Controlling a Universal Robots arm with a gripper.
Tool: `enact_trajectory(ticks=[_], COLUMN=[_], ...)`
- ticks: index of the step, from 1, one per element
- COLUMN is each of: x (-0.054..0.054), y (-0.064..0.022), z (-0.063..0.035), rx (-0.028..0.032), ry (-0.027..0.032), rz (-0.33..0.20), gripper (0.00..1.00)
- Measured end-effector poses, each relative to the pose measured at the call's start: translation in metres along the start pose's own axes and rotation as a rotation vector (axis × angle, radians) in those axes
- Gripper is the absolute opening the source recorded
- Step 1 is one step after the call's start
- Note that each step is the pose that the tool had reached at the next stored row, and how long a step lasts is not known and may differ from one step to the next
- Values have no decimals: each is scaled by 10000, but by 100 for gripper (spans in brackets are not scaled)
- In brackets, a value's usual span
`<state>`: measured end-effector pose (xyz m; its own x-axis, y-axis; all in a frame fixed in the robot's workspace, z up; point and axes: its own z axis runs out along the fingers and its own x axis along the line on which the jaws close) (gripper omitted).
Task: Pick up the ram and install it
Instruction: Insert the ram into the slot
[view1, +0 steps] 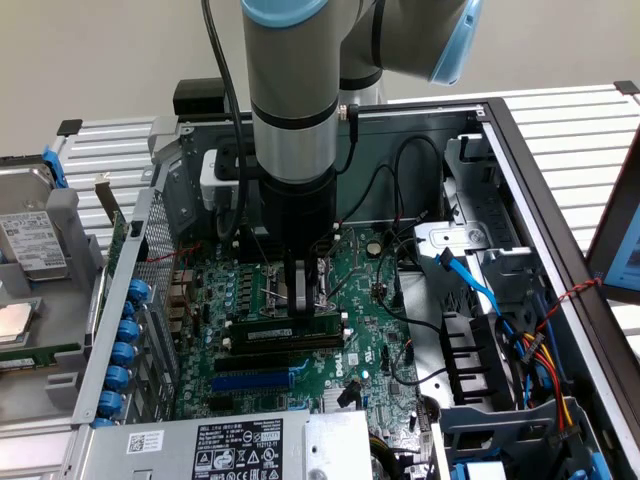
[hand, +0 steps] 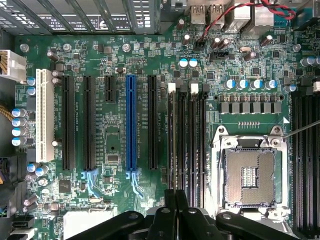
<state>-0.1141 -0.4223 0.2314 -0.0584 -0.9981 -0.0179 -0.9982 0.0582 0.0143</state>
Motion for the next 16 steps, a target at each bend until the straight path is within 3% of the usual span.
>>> enact_trajectory(ticks=[8,10,11,16], x=[0,0,0,0], y=[1,2,2,0], z=[0,0,0,0], rx=[-3,-2,0,0], ry=[0,0,0,0], rz=[1,4,3,0], gripper=[12,13,20,20])
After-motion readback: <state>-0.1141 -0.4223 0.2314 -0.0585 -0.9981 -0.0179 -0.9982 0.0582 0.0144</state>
